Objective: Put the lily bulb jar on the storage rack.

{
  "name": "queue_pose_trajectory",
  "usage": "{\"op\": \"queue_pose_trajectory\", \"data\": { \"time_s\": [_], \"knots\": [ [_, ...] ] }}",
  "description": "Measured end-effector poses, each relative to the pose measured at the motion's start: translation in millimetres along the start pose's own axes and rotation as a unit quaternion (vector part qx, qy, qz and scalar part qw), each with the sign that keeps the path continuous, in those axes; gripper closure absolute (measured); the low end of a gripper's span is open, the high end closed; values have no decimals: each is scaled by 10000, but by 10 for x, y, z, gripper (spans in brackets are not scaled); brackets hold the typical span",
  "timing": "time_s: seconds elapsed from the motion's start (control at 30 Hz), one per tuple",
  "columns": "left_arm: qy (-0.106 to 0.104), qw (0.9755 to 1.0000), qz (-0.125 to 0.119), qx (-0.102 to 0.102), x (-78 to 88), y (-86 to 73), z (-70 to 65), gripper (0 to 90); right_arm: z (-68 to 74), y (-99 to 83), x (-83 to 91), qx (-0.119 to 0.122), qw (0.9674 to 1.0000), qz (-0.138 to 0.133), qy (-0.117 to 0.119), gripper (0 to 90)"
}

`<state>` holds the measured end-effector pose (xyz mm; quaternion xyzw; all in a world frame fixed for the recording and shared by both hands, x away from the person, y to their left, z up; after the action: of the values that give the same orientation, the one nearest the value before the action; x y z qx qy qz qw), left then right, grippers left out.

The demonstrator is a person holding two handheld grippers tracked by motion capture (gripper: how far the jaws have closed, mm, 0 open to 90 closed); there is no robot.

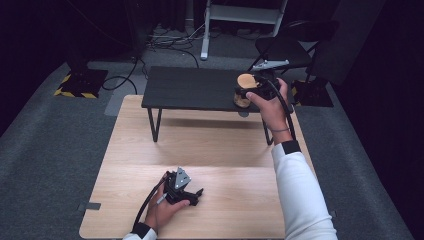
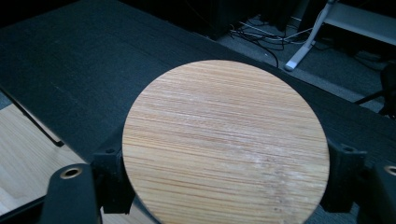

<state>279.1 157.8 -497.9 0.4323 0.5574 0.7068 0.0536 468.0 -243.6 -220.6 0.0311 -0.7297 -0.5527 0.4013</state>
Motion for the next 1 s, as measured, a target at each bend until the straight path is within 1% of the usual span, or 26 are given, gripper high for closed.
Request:
{"op": "queue_pose_trajectory", "data": {
  "time_s": [0.13, 0.2, 0.27, 0.3, 0.33, 0.37, 0.4, 0.47, 0.5, 0.53, 0.6, 0.73, 0.8, 0.87, 0.93, 1.0],
  "knots": [
    [-1, 10000, 1, -3, -1, 1, 1, 6, -14, -29, -60, -24, 10000, -50, 37, 240],
    [0, 10000, 1, -2, -1, 1, 1, 6, -38, -37, -74, -16, 9999, -70, 114, 239],
    [1, 10000, 0, -1, -2, 2, 0, 6, -37, -41, -77, 6, 9999, -85, 111, 233],
    [2, 10000, 1, -2, -2, 2, 1, 6, -39, -49, -80, 17, 9999, -107, 117, 211],
    [3, 10000, 1, -2, -3, 2, 0, 6, -50, -62, -84, -4, 9998, -153, 150, 152],
    [3, 10000, 0, -1, -3, 2, 0, 6, -45, -77, -80, -59, 9997, -217, 125, 119],
    [4, 10000, 1, -1, -3, 2, 0, 6, -36, -85, -73, -71, 9996, -251, 85, 111],
    [3, 10000, 0, 2, -3, 2, 0, 6, -33, -111, -52, -75, 9993, -363, 87, 84],
    [2, 10000, 1, 1, -3, 2, 0, 6, -21, -116, -38, -16, 9992, -387, 62, 83],
    [3, 10000, -1, 3, -3, 2, 0, 6, 3, -123, -18, 50, 9991, -418, 1, 76],
    [4, 10000, 1, 1, -3, 2, 0, 6, 16, -141, 28, 107, 9988, -472, -23, 74],
    [3, 10000, 3, 0, -3, 3, 0, 6, 32, -197, 154, 95, 9975, -686, -100, 68],
    [4, 10000, 2, 0, -3, 2, 0, 7, 24, -233, 224, 85, 9969, -784, -61, 67],
    [3, 10000, 1, 1, -3, 2, 0, 6, 53, -268, 302, 105, 9967, -801, -92, 67],
    [3, 10000, 1, 2, -3, 2, 0, 6, 63, -307, 358, 154, 9966, -809, -56, 66],
    [4, 10000, 1, 1, -3, 2, 0, 7, 105, -391, 418, 197, 9960, -864, -85, 66]
  ]
}}
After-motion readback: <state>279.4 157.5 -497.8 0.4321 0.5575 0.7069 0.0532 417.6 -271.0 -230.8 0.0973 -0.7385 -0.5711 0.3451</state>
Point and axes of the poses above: each handheld gripper's, and its own axes: x roughly backward along the jaws, y roughly out of its top, z roughly to its left, the point moved 2 cm from there along -x, roughly forward along the jaws
